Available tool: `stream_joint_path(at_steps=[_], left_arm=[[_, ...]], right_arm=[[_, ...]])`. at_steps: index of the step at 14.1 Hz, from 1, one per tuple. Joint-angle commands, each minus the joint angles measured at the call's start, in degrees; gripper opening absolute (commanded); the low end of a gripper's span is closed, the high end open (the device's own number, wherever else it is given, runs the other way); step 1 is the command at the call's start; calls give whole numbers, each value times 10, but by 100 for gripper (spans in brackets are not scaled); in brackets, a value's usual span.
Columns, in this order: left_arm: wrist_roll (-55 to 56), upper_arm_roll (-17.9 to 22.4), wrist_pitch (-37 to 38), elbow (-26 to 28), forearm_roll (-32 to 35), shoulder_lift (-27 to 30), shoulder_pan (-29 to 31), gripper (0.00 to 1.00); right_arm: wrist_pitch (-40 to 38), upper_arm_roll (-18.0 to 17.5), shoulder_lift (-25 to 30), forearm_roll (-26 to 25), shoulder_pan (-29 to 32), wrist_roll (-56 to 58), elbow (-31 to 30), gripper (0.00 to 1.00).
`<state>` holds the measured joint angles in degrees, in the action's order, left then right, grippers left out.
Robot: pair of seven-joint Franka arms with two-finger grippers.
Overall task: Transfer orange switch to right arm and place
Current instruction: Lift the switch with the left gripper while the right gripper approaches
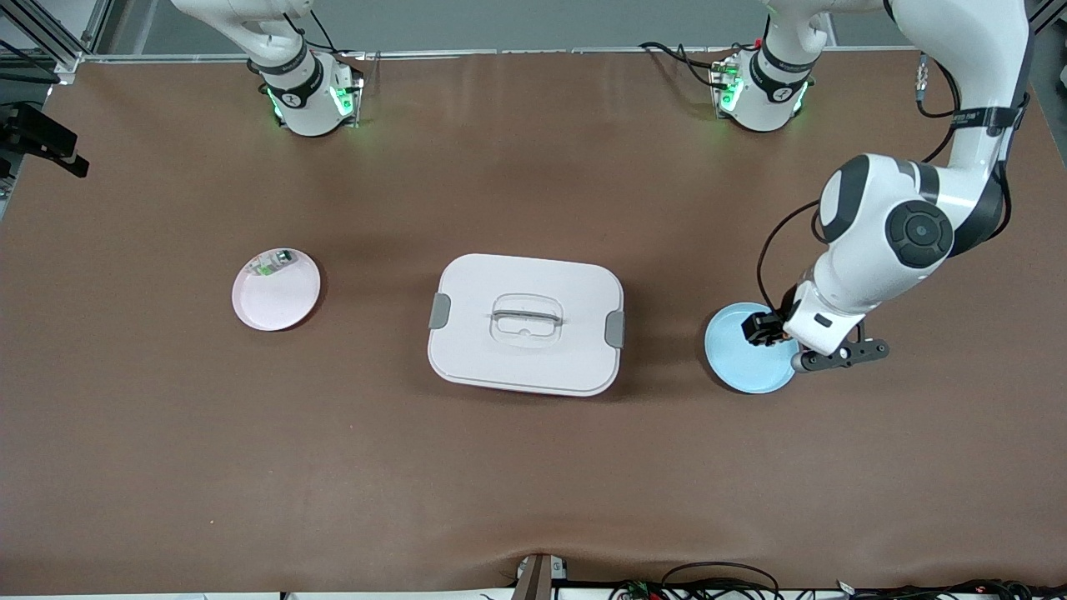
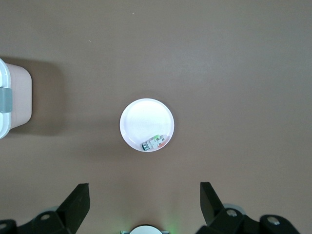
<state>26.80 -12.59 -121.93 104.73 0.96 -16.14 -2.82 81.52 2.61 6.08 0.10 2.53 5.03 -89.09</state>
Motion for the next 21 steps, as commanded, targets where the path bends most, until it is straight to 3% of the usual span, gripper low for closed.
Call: stream_joint_path(at_steps=[1,5,11,14,18,21], left_arm=[[84,-40,54,-46,-10,-5,1,0],[205,-99,77,-87,-51,-6,-1,0],[435,-182,85,-145,-131,-22,-5,0],[507,-188,85,-174,-258,-42,-20,0],[619,-189,85,-210,-275,-77,-67,0],[632,-188,84,-232,-352,-107,-94,0]], right_arm=[[-3,-4,-5,2,-3,-2,13,100],[-12,-5,-5,11,-72,-75,11,100],[42,-5,-6,11,-242,-382,-34,100],[98,-5,-5,22,-293,-441,-69,100],[192,-5,-4,123,-304,-477,-108,100],[279,-5,1,158,-321,-477,-150,100]])
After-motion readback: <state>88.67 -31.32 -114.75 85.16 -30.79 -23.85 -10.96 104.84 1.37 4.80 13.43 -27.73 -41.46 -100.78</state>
